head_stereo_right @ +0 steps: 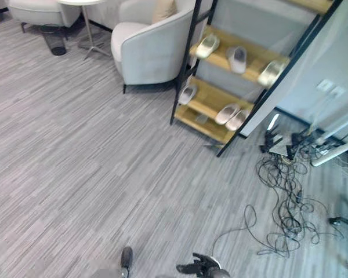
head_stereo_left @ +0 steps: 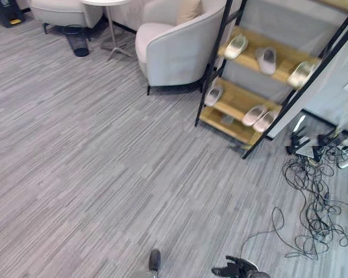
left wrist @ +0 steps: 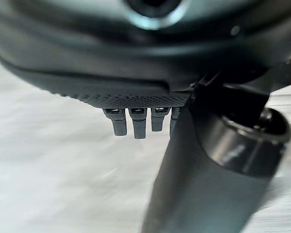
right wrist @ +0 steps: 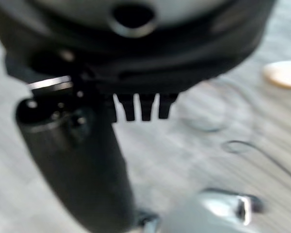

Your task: Arrange the slippers neatly on the shoe rack.

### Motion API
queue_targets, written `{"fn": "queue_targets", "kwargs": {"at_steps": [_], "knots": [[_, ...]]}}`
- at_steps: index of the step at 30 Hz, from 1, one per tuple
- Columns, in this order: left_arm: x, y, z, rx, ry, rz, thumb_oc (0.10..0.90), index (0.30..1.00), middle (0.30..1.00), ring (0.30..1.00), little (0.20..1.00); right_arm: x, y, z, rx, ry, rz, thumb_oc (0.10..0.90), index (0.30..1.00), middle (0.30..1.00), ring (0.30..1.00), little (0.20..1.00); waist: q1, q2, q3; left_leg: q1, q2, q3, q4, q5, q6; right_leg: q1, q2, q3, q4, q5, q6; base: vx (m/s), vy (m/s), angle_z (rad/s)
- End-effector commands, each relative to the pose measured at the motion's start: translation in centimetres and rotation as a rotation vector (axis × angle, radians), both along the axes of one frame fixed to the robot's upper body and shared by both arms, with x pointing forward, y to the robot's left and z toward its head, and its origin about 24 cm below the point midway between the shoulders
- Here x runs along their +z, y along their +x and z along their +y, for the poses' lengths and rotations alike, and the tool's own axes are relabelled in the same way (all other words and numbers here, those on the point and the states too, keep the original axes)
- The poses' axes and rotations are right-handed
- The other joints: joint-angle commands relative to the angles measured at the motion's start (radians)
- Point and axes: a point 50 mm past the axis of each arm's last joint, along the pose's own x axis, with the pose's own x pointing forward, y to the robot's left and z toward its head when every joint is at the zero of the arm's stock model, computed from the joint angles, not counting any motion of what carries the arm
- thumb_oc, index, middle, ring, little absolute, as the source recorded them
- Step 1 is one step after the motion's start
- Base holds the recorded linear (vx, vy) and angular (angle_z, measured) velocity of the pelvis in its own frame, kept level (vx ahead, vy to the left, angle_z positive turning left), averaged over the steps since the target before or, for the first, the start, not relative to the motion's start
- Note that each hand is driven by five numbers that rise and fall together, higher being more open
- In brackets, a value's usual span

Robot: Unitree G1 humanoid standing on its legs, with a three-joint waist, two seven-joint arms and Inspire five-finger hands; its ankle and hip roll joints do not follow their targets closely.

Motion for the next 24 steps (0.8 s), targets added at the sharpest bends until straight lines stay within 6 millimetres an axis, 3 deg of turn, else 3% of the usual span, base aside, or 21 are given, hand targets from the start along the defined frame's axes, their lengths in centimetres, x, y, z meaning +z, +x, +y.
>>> {"fn": "queue_targets", "kwargs": {"at_steps": [1,2,4,8,9,12,13,15,16,17,19,21,22,23,24], "knots": [[1.9,4.9,1.3,0.014,0.034,-0.194,0.8,0.9,0.9,0.9,0.9,0.8,1.3,-1.1,0.018,-0.043,-0.056,0.8,0.9,0.9,0.9,0.9,-0.023,0.06,0.059,-0.03,0.09,0.004,0.125,-0.129,-0.091,0.117,-0.031,-0.011,-0.312,0.29,0.009,0.45,0.149,0.11],[2.6,6.9,0.4,-0.027,0.021,-0.264,0.8,0.9,0.9,0.9,0.9,0.7,1.1,-1.0,0.024,-0.055,-0.055,0.8,0.9,0.9,0.9,0.9,-0.043,0.08,0.068,0.038,0.084,-0.017,0.096,-0.145,-0.094,0.04,-0.028,-0.072,-0.373,0.214,-0.016,0.47,0.088,0.33],[2.8,7.9,-0.6,-0.032,-0.005,-0.308,0.8,0.9,0.9,0.9,0.9,0.6,0.5,-1.5,-0.042,-0.051,-0.051,0.8,0.9,0.9,0.9,0.9,-0.08,0.084,0.079,0.109,0.067,-0.042,0.076,-0.183,-0.106,0.001,-0.03,-0.124,-0.507,0.144,-0.032,0.59,0.035,0.38],[2.6,8.0,-1.8,-0.042,-0.04,-0.32,0.8,0.9,0.9,0.9,0.9,0.6,-0.6,-3.0,-0.247,-0.023,-0.064,0.8,0.9,0.9,0.9,0.9,-0.134,0.071,0.077,0.232,0.057,-0.067,0.048,-0.252,-0.143,-0.063,-0.054,-0.154,-0.855,0.211,-0.015,0.48,-0.098,0.35],[2.4,7.6,-2.0,-0.037,-0.044,-0.307,0.8,0.9,0.9,0.9,0.9,0.6,-0.9,-3.5,-0.325,-0.016,-0.067,0.8,0.9,0.9,0.9,0.9,-0.148,0.08,0.075,0.259,0.07,-0.069,0.045,-0.267,-0.155,-0.083,-0.066,-0.167,-0.913,0.231,-0.005,0.33,-0.101,0.54],[1.6,6.1,-2.1,-0.027,-0.043,-0.25,0.8,0.9,0.9,0.9,0.9,0.4,-2.1,-4.5,-0.445,-0.007,-0.051,0.8,0.9,0.9,0.9,0.9,-0.168,0.1,0.065,0.308,0.095,-0.072,0.043,-0.288,-0.171,-0.104,-0.062,-0.156,-0.952,0.251,0.003,0.43,-0.171,0.5],[0.8,4.1,-2.2,-0.032,-0.046,-0.172,0.8,0.9,0.9,0.9,0.9,0.2,-4.0,-5.5,-0.521,-0.025,-0.01,0.8,0.9,0.9,0.9,0.9,-0.17,0.093,0.033,0.332,0.096,-0.08,0.062,-0.293,-0.187,-0.063,-0.057,-0.134,-0.962,0.283,-0.014,0.41,-0.219,0.0],[0.5,3.1,-2.0,-0.023,-0.036,-0.137,0.8,0.9,0.9,0.9,0.9,0.1,-4.8,-5.9,-0.531,-0.038,0.02,0.8,0.9,0.9,0.9,0.9,-0.171,0.101,0.017,0.343,0.11,-0.091,0.087,-0.282,-0.2,-0.046,-0.043,-0.124,-0.952,0.288,-0.031,0.4,-0.237,-0.03],[-0.1,1.1,-1.6,0.024,-0.031,-0.078,0.8,0.9,0.9,0.9,0.9,0.1,-5.1,-6.3,-0.506,-0.067,0.05,0.8,0.9,0.9,0.9,0.9,-0.166,0.117,-0.005,0.319,0.147,-0.074,0.201,-0.177,-0.25,0.007,-0.005,-0.13,-0.925,0.273,-0.063,0.32,-0.281,0.05],[-0.1,1.0,-1.5,0.038,-0.03,-0.074,0.8,0.9,0.9,0.9,0.9,0.1,-5.5,-6.5,-0.506,-0.076,0.065,0.8,0.9,0.9,0.9,0.9,-0.16,0.111,-0.003,0.245,0.163,-0.071,0.362,-0.088,-0.28,0.044,-0.002,-0.131,-0.923,0.255,-0.087,0.4,-0.385,0.04],[0.0,1.2,-1.4,0.057,-0.036,-0.087,0.8,0.9,0.9,0.9,0.9,0.3,-5.6,-7.0,-0.549,-0.074,0.057,0.8,0.9,0.9,0.9,0.9,-0.146,0.09,0.013,0.149,0.18,-0.062,0.596,0.024,-0.287,0.104,0.005,-0.125,-0.918,0.219,-0.134,0.24,-0.301,-0.08],[0.1,1.6,-1.4,0.06,-0.035,-0.103,0.8,0.9,0.9,0.9,0.9,0.5,-5.3,-7.6,-0.573,-0.082,0.041,0.8,0.9,0.9,0.9,0.9,-0.136,0.081,0.021,0.121,0.199,-0.038,0.666,0.036,-0.278,0.135,0.012,-0.117,-0.92,0.199,-0.153,0.19,-0.21,-0.23],[0.4,2.5,-1.4,0.06,-0.038,-0.139,0.8,0.9,0.9,0.9,0.9,1.0,-5.3,-8.8,-0.625,-0.108,0.022,0.8,0.9,0.9,0.9,0.9,-0.118,0.066,0.035,0.052,0.243,0.02,0.735,0.034,-0.259,0.186,0.013,-0.11,-0.922,0.168,-0.17,0.32,-0.162,-0.42],[0.6,3.3,-2.1,0.053,-0.054,-0.174,0.8,0.9,0.9,0.9,0.9,1.6,-4.1,-9.6,-0.635,-0.129,-0.023,0.8,0.9,0.9,0.9,0.9,-0.089,0.067,0.043,-0.007,0.256,0.053,0.668,-0.028,-0.243,0.239,0.021,-0.1,-0.935,0.146,-0.165,0.32,-0.164,-0.34],[0.6,3.3,-2.1,0.053,-0.053,-0.174,0.8,0.9,0.9,0.9,0.9,1.6,-4.0,-9.6,-0.635,-0.128,-0.023,0.8,0.9,0.9,0.9,0.9,-0.088,0.064,0.043,-0.006,0.252,0.055,0.663,-0.023,-0.241,0.238,0.018,-0.098,-0.936,0.147,-0.164,0.18,-0.022,-0.06]]}}
